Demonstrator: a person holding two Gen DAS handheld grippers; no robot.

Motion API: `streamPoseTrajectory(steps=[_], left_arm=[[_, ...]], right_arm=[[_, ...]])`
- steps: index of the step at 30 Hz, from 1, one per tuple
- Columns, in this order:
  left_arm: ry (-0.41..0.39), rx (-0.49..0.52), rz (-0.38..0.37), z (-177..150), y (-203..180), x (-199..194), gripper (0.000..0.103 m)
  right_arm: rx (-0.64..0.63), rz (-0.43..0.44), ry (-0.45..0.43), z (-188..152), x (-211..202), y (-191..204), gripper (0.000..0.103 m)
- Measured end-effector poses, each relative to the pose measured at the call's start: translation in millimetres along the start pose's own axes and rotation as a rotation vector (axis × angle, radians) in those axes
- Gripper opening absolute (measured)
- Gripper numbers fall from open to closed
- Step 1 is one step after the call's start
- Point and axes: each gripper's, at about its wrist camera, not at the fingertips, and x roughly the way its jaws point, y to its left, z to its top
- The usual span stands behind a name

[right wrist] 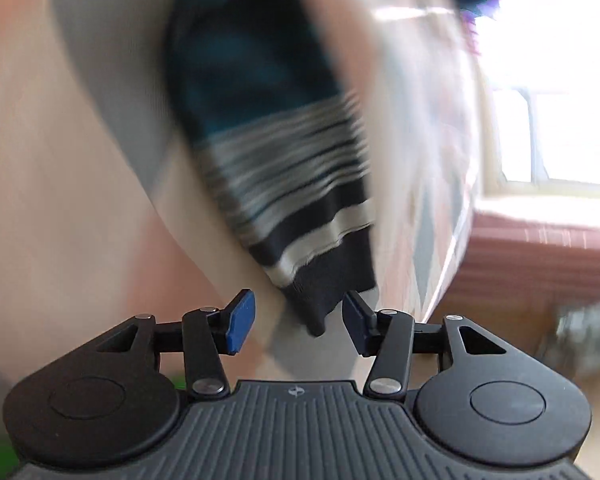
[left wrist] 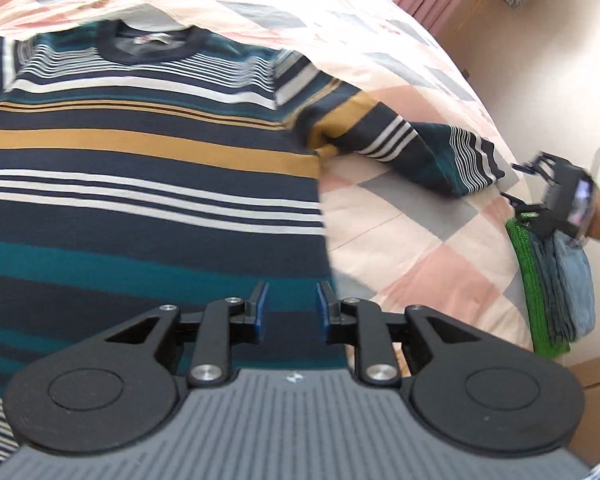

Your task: Fold clothes

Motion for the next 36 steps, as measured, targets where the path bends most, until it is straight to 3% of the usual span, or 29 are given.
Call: streamPoseTrajectory(steps=[2,4,5,6,7,9,12,15,16,18,20,21,23,24,27,29,30,32,36], left_arm=[[0.021,-0.003,0.016,3,-9,12,0.02],[0.034,0.0,0.039,5,-14,17,0.02],[0.04,0.0,0.052,6,-16,19,0.02],[0.044,-0.003,0.063,7,-16,20,0.02],[0.046,-0.006,0.071,8,-16,21,0.02],[0.054,-0.009,0.083,12,-14,23,0.02],[0.074,-0.009,0.092,17,-10,26,0.021],[0.084,-0.016,0.096,24,-7,28,0.021],[0.081,-0.021,0.096,26,-7,29,0.023],[0.073,-0.03,0.094,31,-6,30,0.025],[0.069,-0.051,0.087,33,-4,33,0.026],[0.07,-0.066,0.081,33,-2,35,0.026],[0.087,-0.086,0.076,32,0,41,0.026],[0.1,-0.087,0.077,31,1,44,0.026],[0.144,-0.079,0.082,27,0,52,0.026],[0.163,-0.076,0.077,25,-2,55,0.026],[0.168,-0.074,0.074,23,-3,56,0.027],[0.176,-0.078,0.063,21,-5,58,0.028],[0.174,-0.072,0.026,19,-11,56,0.032]], right_arm=[[-0.193,-0.029,-0.029,-6,27,14,0.049],[-0.137,0.055,-0.066,-10,20,-1,0.042],[-0.109,0.097,-0.085,-12,16,-9,0.014],[-0.081,0.14,-0.104,-14,12,-17,0.002],[-0.038,0.191,-0.125,-17,7,-27,0.002],[0.23,0.409,-0.197,-27,-27,-76,0.002],[0.652,0.836,-0.325,-60,-75,-146,0.002],[1.103,1.266,-0.478,-115,-98,-186,0.002],[1.298,1.368,-0.522,-137,-96,-191,0.002],[1.761,1.481,-0.558,-188,-78,-178,0.002],[2.163,1.583,-0.465,-223,-62,-125,0.002],[2.282,1.585,-0.363,-231,-58,-98,0.002],[2.303,1.501,-0.113,-226,-59,-56,0.006],[2.234,1.459,-0.02,-216,-63,-42,0.012],[1.949,1.237,0.19,-176,-81,-20,0.014],[1.909,1.168,0.213,-162,-90,-8,0.021],[1.921,1.152,0.184,-159,-94,-3,0.043],[1.947,1.037,0.133,-157,-108,8,0.072],[1.747,0.76,0.052,-124,-146,32,0.071]])
